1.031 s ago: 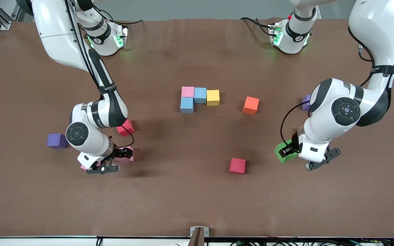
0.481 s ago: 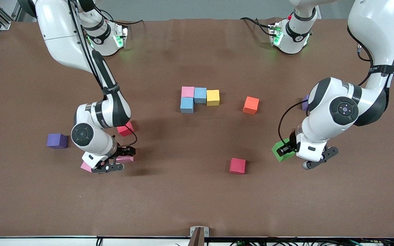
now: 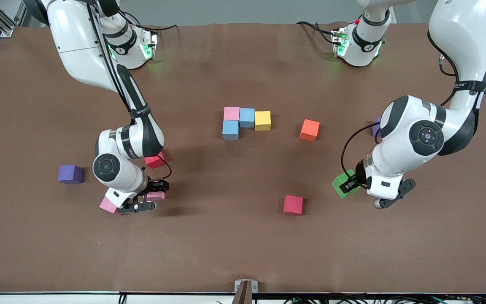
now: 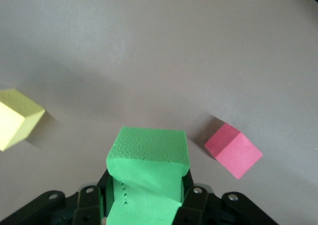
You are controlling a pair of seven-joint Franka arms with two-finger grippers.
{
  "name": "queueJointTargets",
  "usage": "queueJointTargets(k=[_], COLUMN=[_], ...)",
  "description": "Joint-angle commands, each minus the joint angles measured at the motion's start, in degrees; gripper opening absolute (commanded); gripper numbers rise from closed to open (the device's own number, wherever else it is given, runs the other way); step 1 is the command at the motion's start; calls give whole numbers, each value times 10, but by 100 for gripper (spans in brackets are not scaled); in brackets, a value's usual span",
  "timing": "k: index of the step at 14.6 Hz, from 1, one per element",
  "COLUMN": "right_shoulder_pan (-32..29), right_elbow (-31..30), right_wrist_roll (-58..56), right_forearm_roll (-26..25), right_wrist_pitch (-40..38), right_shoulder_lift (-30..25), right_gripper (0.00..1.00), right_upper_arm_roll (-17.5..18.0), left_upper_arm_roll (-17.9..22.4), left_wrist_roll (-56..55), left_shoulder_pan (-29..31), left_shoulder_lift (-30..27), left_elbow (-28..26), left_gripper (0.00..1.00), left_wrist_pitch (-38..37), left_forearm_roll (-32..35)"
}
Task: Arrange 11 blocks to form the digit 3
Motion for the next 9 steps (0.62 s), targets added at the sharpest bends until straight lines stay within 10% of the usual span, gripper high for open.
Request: queueJointTargets(k=[1,6,9], right_shoulder_pan=[3,22,51], right_elbow=[-7,6,10], right_wrist_roll=[-4,-2,49], right_forearm_roll=[9,10,13], right_wrist_pitch=[2,0,-13], right_shoulder_lift=[0,-9,-23], right_gripper=[60,29,28], right_upper_arm_roll=[-2,-2,-2], left_upper_arm_roll=[-1,-11,-11], left_wrist_roll=[-31,-88,-99], left_shoulder_pan=[-6,-8,-8], left_shoulder_lift=[-6,-6,-5], left_elbow=[0,-3,-3], left_gripper=[29,29,29], left_wrist_pitch=[-11,-11,-11], left_forearm_roll=[-29,-45,-47])
